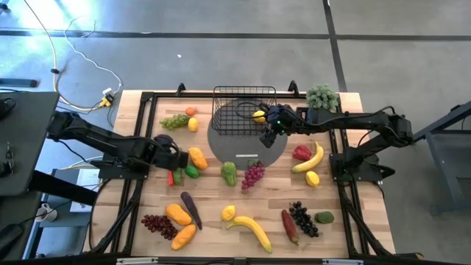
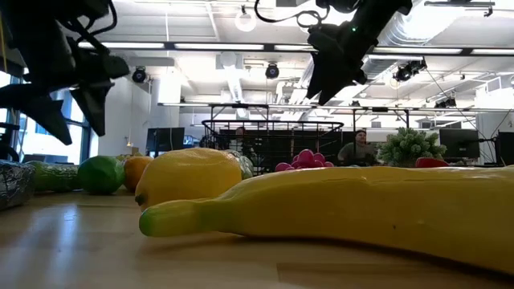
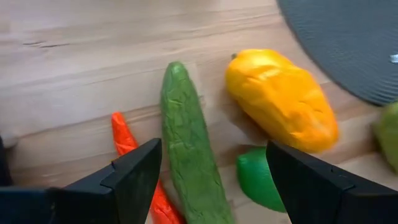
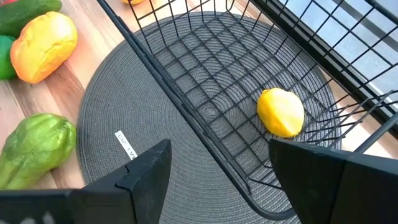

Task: Build produce basket
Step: Put the green cucumber into the wire basket

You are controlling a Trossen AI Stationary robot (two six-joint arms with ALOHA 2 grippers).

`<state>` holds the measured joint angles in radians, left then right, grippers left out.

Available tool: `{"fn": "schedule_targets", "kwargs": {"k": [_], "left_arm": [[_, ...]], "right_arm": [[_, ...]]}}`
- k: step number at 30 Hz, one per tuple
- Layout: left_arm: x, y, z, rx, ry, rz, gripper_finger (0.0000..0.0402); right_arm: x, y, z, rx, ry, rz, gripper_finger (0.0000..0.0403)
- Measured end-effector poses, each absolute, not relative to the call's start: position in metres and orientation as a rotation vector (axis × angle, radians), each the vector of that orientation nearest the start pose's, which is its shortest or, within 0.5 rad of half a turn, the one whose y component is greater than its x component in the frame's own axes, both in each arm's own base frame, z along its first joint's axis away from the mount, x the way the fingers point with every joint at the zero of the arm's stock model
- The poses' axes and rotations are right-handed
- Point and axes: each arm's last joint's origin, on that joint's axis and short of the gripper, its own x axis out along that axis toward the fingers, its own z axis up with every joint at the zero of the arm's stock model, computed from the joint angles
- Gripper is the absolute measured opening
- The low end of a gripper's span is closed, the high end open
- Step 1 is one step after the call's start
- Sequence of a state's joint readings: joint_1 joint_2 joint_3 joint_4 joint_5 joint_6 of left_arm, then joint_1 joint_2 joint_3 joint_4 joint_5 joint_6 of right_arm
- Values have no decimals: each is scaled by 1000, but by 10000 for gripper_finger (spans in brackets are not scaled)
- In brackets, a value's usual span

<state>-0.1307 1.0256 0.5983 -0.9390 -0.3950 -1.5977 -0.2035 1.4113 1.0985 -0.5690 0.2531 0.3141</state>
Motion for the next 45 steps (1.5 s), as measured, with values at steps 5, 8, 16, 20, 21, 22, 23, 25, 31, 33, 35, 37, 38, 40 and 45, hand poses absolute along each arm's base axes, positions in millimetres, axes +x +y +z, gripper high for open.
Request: {"fn": "schedule_targets", "kwargs": {"k": [5,8,16,20,21,22,23,25,31,33,35,37,38,40,45], "left_arm": [[156,-10,180,-982,846,1206,279],[159,-10,175,-981,874,1235,279],[165,-11,163,-959,914,1296,279],[169,-12,157,-950,924,1306,279],[170,-12,156,-948,928,1309,279],[171,-12,154,-952,929,1315,279],[172,-12,153,-954,928,1322,279],[173,-13,150,-955,935,1335,279],[177,-13,141,-943,960,1369,278],[179,-14,139,-940,958,1371,272],[180,-14,138,-938,958,1374,261],[181,-14,136,-953,964,1376,247],[181,-14,135,-951,961,1377,240],[182,-14,135,-954,958,1374,224],[182,-14,134,-952,955,1378,186]], "right_arm": [[283,-66,272,258,820,-558,252],[282,-66,271,257,829,-559,252],[281,-65,270,256,844,-560,252],[281,-65,270,255,845,-560,252],[281,-65,270,248,848,-556,252],[281,-65,270,240,850,-552,252],[281,-65,270,233,853,-549,252],[281,-65,270,232,855,-549,252],[280,-65,270,211,865,-547,252],[280,-65,270,209,867,-547,252],[280,-65,269,201,871,-544,252],[280,-65,269,196,874,-543,252],[280,-65,269,195,874,-543,252],[280,-65,269,193,874,-542,252],[280,-65,269,172,880,-532,252]]}}
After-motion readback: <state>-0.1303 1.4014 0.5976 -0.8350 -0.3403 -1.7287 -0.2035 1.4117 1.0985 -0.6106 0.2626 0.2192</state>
